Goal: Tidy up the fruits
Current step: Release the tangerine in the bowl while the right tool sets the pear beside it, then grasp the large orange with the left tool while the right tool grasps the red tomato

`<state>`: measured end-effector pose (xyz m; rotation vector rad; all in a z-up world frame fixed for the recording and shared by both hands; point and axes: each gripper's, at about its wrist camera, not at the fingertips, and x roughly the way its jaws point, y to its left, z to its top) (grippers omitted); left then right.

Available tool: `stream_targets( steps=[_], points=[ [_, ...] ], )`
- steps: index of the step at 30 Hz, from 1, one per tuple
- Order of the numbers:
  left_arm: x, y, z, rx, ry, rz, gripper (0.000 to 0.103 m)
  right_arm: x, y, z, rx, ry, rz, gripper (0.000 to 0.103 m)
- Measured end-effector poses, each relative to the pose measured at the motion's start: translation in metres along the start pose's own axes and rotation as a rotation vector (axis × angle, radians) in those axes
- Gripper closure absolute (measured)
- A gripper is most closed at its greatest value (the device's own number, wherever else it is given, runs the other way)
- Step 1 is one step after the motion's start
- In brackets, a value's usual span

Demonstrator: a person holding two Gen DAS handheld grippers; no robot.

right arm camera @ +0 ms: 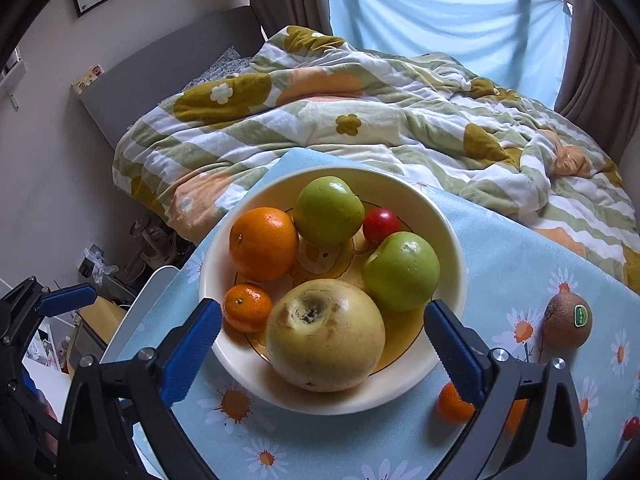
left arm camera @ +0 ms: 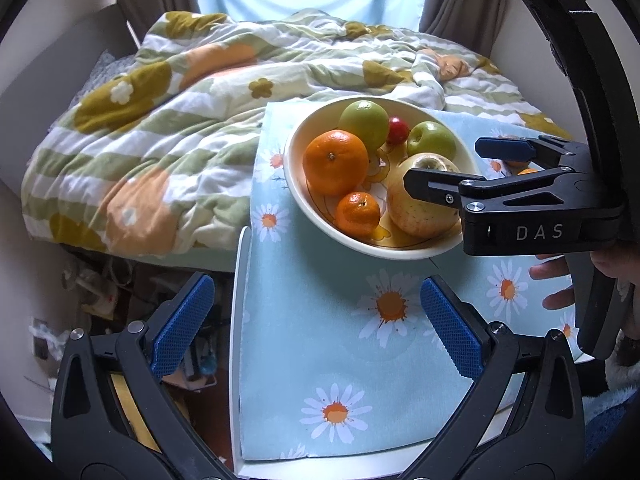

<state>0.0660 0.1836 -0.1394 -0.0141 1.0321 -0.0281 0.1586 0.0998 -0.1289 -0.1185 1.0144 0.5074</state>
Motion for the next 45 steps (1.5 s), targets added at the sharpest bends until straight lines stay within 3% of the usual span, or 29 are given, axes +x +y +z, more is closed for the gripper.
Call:
stream_targets(
  steps=[4, 16, 22, 33, 45],
  points=[
    [-0.004, 0.005, 0.002, -0.002, 0.008, -0.033, 0.0, -0.015, 0.001, 0.004, -0.002, -0.019, -0.033, 0.002],
    [-0.043, 0.002, 0.028, 0.068, -0.089, -0.036, 0.0, -0.096, -0.015, 0.003, 0.125, -0.103, -0.119, 0.002],
    [-0.048, -0.015, 0.041, 0.118, -0.112, -0.12, 0.0, -0.135, -0.029, -0.014, 0.203, -0.133, -0.229, 0.002],
    [-0.056, -0.075, 0.064, 0.233, -0.167, -0.221, 0.0, -0.187, -0.073, -0.056, 0.341, -0.165, -0.357, 0.002],
    [-0.033, -0.179, 0.074, 0.238, -0.179, -0.239, 0.0, -0.217, -0.162, -0.107, 0.411, -0.172, -0.365, 0.002]
  ],
)
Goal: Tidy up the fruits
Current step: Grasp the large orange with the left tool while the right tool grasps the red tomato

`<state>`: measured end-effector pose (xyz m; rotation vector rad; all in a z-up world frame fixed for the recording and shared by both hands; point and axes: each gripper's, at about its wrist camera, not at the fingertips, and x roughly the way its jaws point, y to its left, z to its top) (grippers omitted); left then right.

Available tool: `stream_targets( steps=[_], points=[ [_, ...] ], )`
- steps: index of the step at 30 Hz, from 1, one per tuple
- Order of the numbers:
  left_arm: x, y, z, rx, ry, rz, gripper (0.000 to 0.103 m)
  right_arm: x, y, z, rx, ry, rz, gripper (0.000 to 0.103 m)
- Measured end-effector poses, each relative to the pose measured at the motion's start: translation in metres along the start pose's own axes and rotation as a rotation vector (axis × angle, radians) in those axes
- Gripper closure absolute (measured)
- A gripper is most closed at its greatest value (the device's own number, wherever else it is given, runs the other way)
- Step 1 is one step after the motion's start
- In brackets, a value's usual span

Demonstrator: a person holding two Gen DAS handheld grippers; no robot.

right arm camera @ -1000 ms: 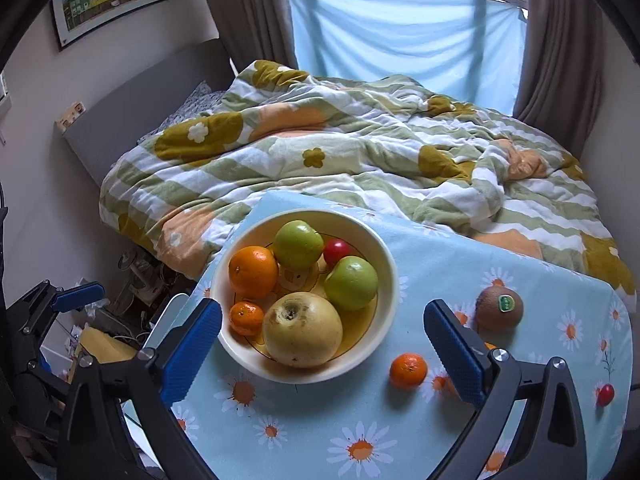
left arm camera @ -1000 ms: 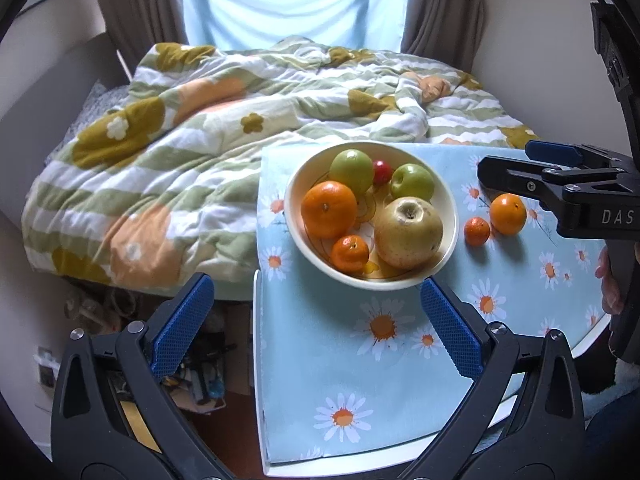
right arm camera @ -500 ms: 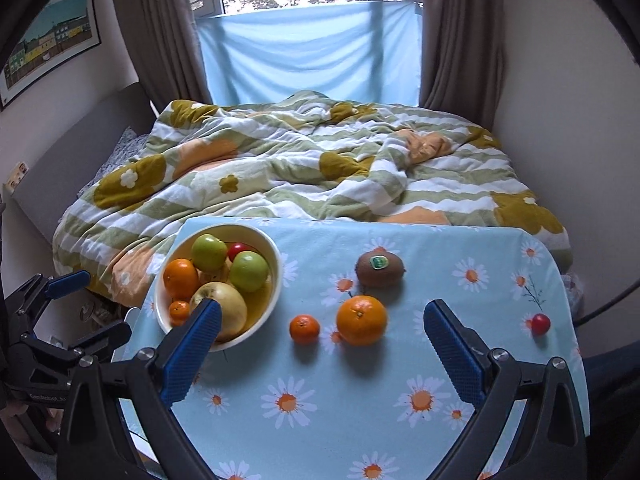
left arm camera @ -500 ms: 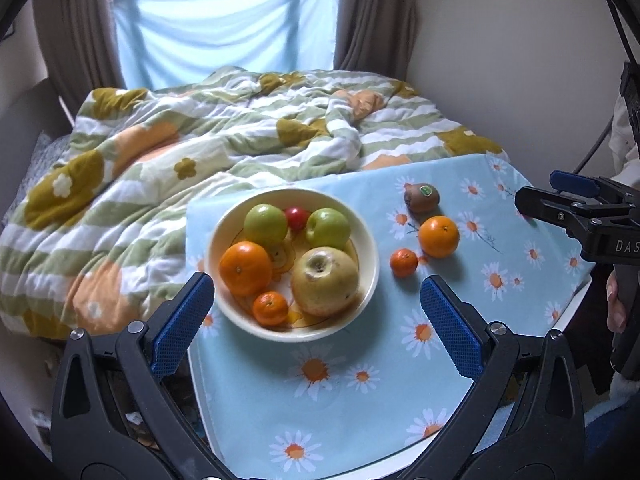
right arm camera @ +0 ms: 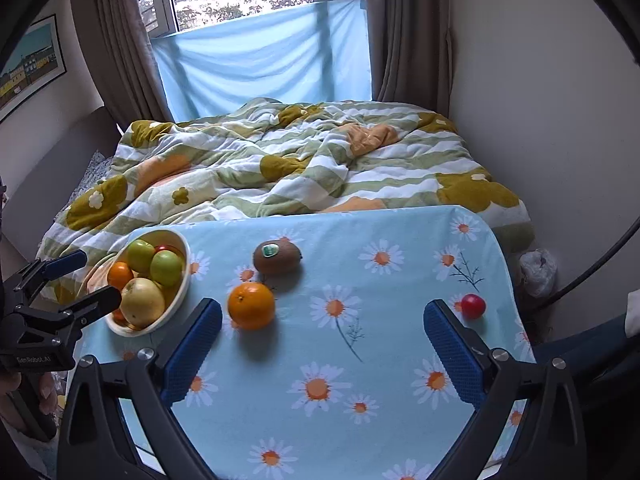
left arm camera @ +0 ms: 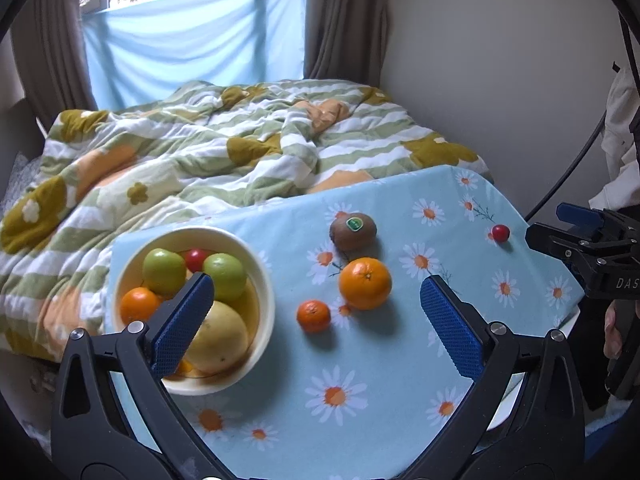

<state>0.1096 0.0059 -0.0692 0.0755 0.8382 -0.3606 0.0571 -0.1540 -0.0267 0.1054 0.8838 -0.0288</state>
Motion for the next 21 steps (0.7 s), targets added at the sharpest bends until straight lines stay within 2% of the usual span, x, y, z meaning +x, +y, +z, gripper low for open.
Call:
stream_targets(
  steps=[5, 11, 17, 21],
  points=[
    [0.032, -0.033, 0.001, -0.009, 0.025, 0.002, 0.0, 0.009, -0.045, -0.002, 0.025, 0.006, -0.011, 0.002],
    [0.073, -0.06, -0.005, -0.019, 0.078, 0.044, 0.0, 0.027, -0.089, -0.006, 0.065, 0.013, -0.021, 0.002],
    [0.109, -0.072, -0.013, -0.013, 0.123, 0.115, 0.0, 0.055, -0.114, -0.014, 0.083, 0.056, -0.042, 0.002],
    [0.129, -0.068, -0.017, -0.037, 0.161, 0.126, 0.004, 0.073, -0.124, -0.018, 0.107, 0.078, -0.051, 0.002]
  ],
)
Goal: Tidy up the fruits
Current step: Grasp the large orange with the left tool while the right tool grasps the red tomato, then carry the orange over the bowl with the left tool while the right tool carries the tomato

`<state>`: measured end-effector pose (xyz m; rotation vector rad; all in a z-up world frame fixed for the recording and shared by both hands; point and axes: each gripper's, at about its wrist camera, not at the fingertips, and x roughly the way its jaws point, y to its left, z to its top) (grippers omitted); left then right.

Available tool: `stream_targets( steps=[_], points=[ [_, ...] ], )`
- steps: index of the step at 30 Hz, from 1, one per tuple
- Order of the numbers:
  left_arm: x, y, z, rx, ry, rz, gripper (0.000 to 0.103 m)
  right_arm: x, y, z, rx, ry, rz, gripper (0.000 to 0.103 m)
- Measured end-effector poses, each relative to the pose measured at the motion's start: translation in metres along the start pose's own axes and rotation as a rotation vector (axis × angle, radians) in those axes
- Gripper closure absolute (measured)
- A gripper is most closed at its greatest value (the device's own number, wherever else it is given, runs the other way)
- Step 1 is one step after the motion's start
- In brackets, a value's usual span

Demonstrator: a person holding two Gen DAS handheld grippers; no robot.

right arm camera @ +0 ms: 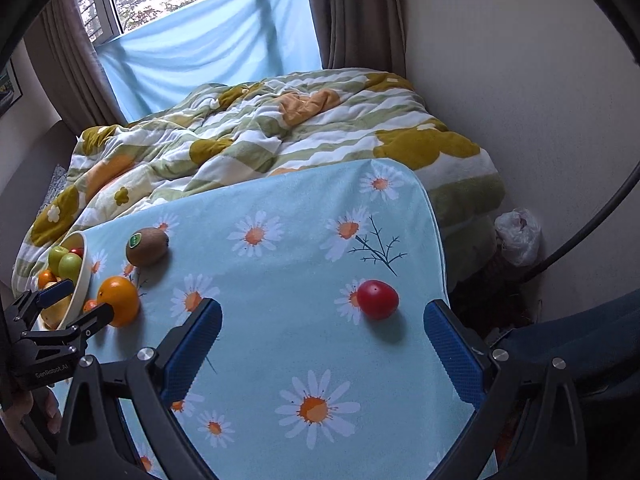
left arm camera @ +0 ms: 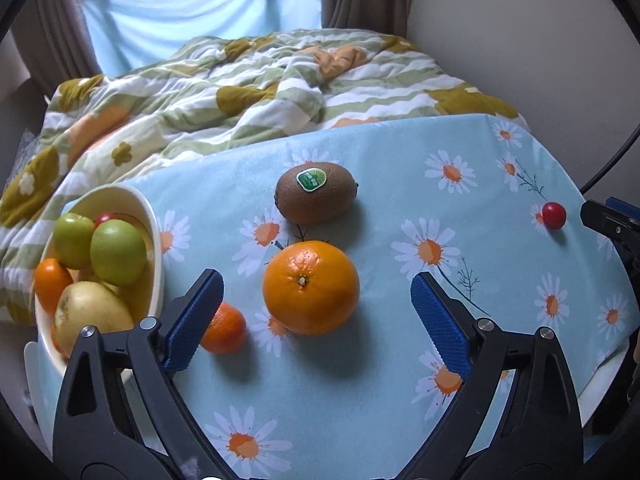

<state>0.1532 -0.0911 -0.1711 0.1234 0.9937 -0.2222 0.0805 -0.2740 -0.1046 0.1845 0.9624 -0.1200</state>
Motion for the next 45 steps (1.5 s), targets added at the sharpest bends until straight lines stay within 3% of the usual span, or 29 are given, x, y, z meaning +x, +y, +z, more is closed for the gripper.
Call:
stream_targets(
  steps=[8, 15, 20, 28, 39, 41, 45],
  points=[
    [0.024, -0.003, -0.003, 0.013, 0.031, 0.041, 0.011, 0.029, -0.001, -0.003, -0.023, 0.045, 0.002, 0.002],
    [0.041, -0.001, -0.005, 0.007, 0.093, 0.045, 0.036, 0.042, -0.002, -0.003, -0.038, 0.052, -0.02, 0.006],
    [0.043, -0.002, -0.005, 0.011, 0.103, 0.046, 0.036, 0.056, -0.014, 0.001, -0.001, 0.082, -0.036, 0.026],
    [0.042, -0.003, -0.005, 0.0, 0.104, 0.058, 0.037, 0.063, -0.019, 0.0, -0.015, 0.093, -0.073, 0.033],
    [0.036, -0.013, -0.012, -0.016, 0.094, 0.047, 0.037, 0.072, -0.014, -0.005, -0.143, 0.11, -0.133, 0.058],
    [0.035, -0.015, -0.014, -0.023, 0.094, 0.045, 0.037, 0.071, -0.015, -0.006, -0.151, 0.107, -0.13, 0.059],
    [0.03, -0.017, -0.021, -0.046, 0.086, 0.034, 0.037, 0.07, -0.017, -0.005, -0.173, 0.112, -0.118, 0.071]
  ],
)
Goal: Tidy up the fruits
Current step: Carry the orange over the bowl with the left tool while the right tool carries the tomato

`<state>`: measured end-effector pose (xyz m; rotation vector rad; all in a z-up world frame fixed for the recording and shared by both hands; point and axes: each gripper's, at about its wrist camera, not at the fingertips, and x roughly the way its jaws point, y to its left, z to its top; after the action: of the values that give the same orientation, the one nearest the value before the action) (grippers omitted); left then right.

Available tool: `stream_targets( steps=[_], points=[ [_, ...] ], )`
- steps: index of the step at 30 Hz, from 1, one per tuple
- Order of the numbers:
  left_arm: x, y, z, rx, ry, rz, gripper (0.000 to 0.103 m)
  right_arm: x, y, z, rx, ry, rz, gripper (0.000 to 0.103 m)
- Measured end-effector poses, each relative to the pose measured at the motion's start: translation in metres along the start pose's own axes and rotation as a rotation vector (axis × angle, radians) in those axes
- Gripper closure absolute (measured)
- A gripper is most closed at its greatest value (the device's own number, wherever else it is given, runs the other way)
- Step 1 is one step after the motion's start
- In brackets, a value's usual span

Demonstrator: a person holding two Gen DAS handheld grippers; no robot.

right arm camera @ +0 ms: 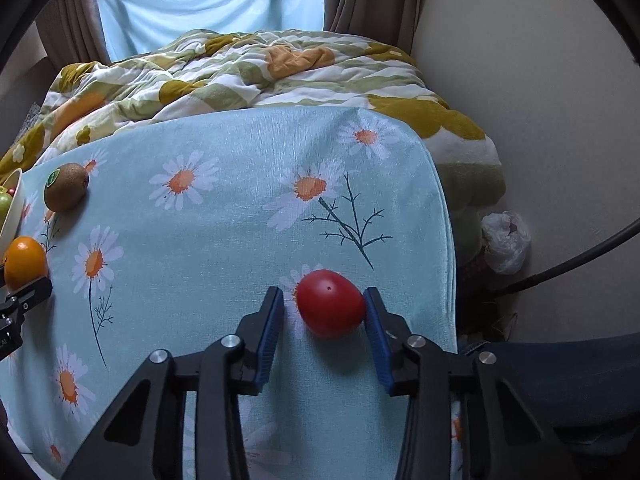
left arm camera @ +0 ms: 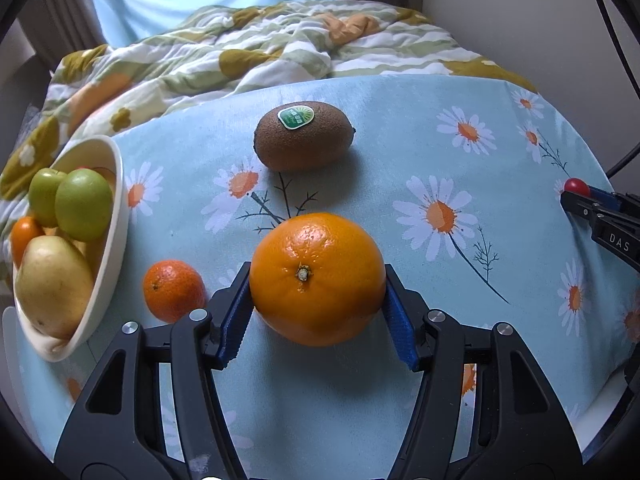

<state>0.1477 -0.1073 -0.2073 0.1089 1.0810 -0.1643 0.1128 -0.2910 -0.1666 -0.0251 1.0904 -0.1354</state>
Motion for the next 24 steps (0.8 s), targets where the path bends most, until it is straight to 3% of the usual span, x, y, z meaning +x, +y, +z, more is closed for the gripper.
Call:
stream_targets(
  steps=[10, 24],
  points=[
    [-0.027, -0.004, -0.007, -0.019, -0.044, 0.02, 0.037, -0.012, -0.002, 0.003, -0.012, -0.019, 0.091, 0.073],
    [-0.098, 0.027, -0.005, -0.095, -0.134, 0.051, 0.037, -0.064, 0.055, 0.024, -0.154, -0.091, 0.281, 0.073]
  ],
)
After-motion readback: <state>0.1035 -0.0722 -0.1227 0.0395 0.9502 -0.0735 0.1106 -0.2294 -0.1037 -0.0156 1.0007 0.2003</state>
